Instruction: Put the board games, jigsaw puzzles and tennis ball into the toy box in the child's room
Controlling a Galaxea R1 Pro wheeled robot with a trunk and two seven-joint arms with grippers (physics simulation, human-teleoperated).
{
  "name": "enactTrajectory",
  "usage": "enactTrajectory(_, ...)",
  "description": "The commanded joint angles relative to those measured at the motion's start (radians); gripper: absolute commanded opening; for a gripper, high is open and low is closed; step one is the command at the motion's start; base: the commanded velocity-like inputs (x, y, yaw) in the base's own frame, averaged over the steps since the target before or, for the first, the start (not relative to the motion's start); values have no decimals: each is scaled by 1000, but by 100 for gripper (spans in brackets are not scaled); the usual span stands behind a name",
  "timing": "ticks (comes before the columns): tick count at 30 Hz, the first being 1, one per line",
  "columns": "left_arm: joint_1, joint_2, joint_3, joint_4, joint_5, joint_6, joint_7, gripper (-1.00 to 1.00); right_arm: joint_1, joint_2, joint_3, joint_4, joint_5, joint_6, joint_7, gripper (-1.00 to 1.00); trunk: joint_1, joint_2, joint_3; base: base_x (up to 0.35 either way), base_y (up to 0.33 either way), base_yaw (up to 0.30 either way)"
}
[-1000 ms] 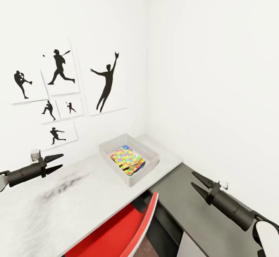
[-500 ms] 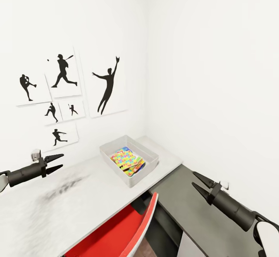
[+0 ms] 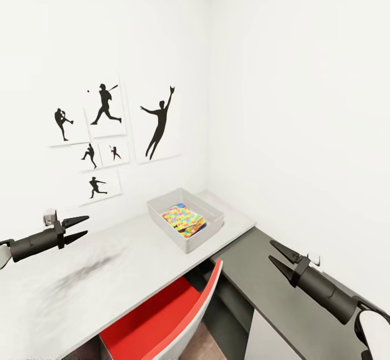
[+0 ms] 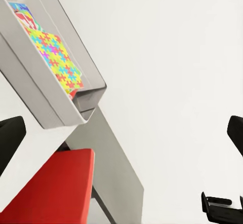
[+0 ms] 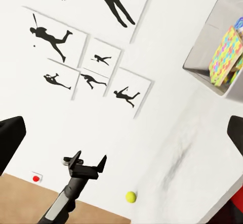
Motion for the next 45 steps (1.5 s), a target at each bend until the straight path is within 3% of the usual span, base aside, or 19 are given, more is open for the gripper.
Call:
enactTrajectory(1,-1,1,-7,1,9,6,-1,100,-1,1,-2,0,8,4,9,100,0,-1,1,-16,0,87)
enactTrajectory(20,-1,2,-7,1,9,6,-1,100,-1,2,2,1,8,3,1,100,0,-1,12,-5,0,104)
enactTrajectory(45,-1,-1,-7,1,9,6,0,100,-1,3,10,2,9,1,-2,100,0,-1,12,-125,91,59)
